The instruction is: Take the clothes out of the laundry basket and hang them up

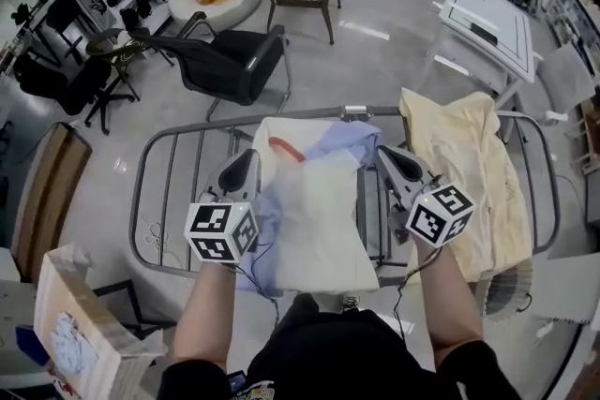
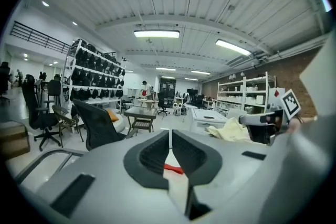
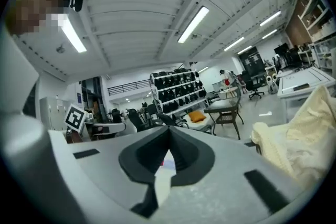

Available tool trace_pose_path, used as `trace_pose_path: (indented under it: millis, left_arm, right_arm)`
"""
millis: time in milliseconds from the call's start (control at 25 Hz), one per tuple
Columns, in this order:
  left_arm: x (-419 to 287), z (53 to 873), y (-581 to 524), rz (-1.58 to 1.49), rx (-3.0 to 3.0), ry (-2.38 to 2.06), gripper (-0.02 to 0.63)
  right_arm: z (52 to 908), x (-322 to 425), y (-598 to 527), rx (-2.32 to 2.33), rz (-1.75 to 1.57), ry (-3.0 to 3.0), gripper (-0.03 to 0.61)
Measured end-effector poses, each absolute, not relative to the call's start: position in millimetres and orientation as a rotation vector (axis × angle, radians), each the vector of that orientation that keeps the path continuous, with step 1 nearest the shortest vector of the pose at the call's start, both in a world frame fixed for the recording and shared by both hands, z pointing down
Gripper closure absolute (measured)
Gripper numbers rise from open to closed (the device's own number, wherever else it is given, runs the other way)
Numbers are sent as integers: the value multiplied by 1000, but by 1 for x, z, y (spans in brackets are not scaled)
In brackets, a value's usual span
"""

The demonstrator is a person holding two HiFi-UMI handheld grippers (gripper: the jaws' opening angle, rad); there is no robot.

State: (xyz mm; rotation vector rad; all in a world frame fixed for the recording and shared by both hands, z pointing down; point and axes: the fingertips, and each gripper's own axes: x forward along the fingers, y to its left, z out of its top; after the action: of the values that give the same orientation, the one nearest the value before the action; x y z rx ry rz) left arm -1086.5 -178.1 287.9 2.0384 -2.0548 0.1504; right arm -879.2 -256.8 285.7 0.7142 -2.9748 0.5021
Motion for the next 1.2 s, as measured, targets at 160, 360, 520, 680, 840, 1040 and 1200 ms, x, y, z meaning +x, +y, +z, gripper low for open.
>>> trace_pose_path:
  millis: [160,360,520,680,840,1040,1200]
  left_arm:
    - [-1054,272,-145,93,2016,-2106,599]
    - [-1015,265,-102,90,1963,-2172,599]
    - [-997,272,-67,113,1897,-2211,600]
    - [-990,277,-35,138,1858,-2232,600]
    - [-984,279,-7,157,1852,-2247,600]
    - [-984,280,27,141,1872,-2236,600]
    - [-985,276,58,105,1905,-2219,601]
  right_arm:
    - [264,-864,-231,612,397,-3025,572]
    - [254,-850,-203,451,397,-3073,574]
    - [259,-854,-181,317,448,-3090,574]
    - [269,-863,-157,213,501,-3088,574]
    - [275,-872,-134,147,529,-3083,574]
    - [277,-882,-99,141,540,-3077,574]
    - [268,-883,-63,177,499,-3070,574]
